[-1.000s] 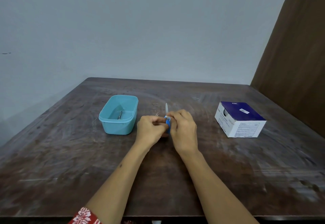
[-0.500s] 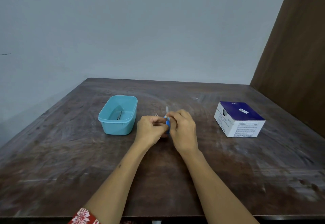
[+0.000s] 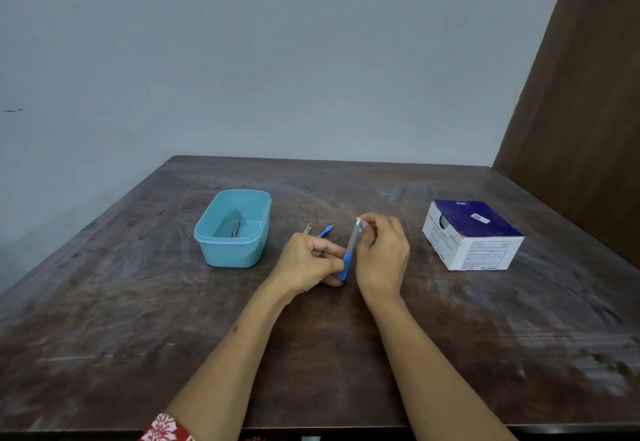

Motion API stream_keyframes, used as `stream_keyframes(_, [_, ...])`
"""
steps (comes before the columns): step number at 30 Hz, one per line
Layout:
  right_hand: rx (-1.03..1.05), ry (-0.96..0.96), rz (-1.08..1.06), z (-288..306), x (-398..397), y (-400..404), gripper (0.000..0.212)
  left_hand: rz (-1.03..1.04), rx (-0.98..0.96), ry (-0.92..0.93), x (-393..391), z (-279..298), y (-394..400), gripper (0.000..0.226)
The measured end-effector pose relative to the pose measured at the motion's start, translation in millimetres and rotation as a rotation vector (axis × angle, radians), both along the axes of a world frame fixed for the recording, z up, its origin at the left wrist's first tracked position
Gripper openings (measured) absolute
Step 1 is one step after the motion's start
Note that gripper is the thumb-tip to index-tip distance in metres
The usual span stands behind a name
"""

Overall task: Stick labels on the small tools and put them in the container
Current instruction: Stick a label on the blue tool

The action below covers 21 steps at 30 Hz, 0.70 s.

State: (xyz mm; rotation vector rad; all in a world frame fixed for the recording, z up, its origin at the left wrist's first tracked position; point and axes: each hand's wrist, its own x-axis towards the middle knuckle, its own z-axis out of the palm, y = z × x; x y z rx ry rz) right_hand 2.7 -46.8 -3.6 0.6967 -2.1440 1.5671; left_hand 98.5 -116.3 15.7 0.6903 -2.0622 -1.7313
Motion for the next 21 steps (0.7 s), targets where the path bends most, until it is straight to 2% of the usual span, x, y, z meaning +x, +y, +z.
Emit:
stream_keyframes(7, [-0.134,-0.041,0.157,2.1,4.9,0.2,0.017,0.219,0.084,0.150,-3.2,-2.9,-6.6,0.022])
stream_keyframes(13, [0.026,0.170,0.329,-1.6,11.3,-3.3,0.019,0.229,0.189,0.250,-3.0,0.2,-7.0,0.021])
stream_keyframes(21, [0.131,0.221,0.383,-2.3,14.7,-3.3,0.022,0.316,0.160,0.256,-1.1,2.5,-8.0,0.025])
